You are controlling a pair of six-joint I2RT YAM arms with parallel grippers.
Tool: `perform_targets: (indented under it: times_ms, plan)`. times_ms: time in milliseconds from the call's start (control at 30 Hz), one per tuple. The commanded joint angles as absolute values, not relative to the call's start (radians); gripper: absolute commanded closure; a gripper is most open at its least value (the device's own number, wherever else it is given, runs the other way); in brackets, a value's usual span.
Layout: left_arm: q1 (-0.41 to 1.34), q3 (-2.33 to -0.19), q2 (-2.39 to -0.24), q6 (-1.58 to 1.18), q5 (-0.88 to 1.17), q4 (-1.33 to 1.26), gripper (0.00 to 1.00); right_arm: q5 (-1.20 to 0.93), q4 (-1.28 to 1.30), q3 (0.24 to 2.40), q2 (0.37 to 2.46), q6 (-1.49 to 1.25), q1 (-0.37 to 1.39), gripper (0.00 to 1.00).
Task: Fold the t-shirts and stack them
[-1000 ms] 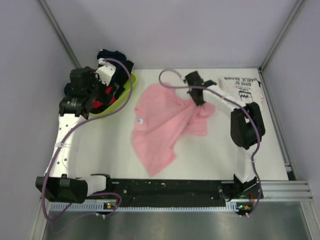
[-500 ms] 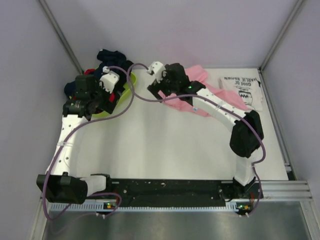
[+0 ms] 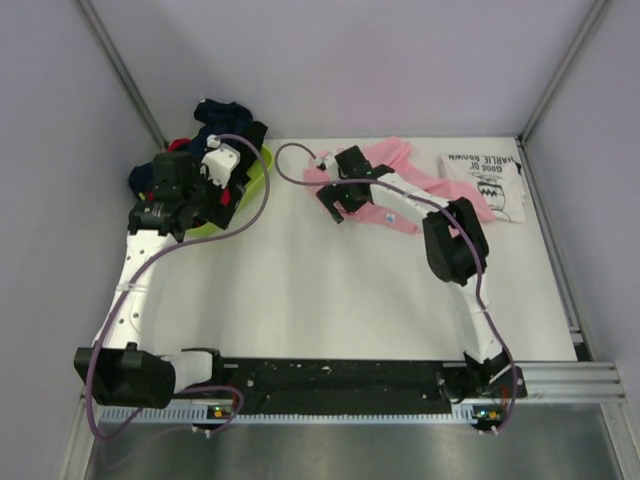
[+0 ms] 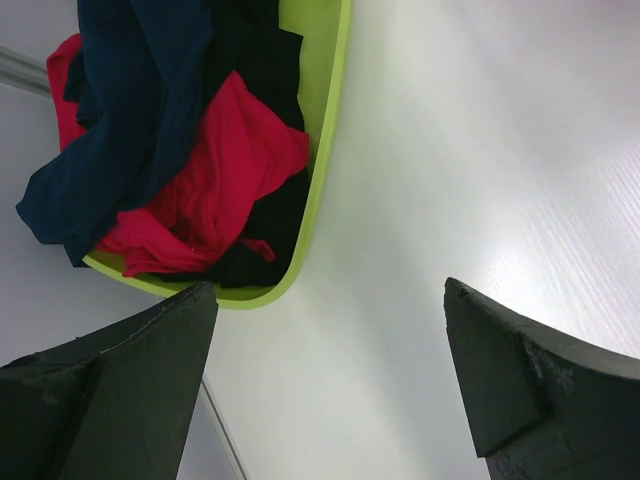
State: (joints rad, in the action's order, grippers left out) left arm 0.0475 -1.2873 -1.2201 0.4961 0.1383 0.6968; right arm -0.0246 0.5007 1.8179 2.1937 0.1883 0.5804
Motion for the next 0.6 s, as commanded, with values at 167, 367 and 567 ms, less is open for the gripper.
perform_targets:
  times_ms: [167,367,567]
  plan:
    - [0.043,-1.282,-1.19,0.495,0.123,0.655,0.01,-0.15,0.657,2.008,2.341,0.28,0.603,0.89]
    - [0.043,-1.292,-1.204,0.506,0.11,0.654,0.01,-0.448,0.664,1.57,1.957,0.639,0.846,1.0]
    - [0.044,-1.295,-1.229,0.506,0.123,0.643,0.01,-0.405,0.748,1.231,1.633,0.5,0.973,0.98]
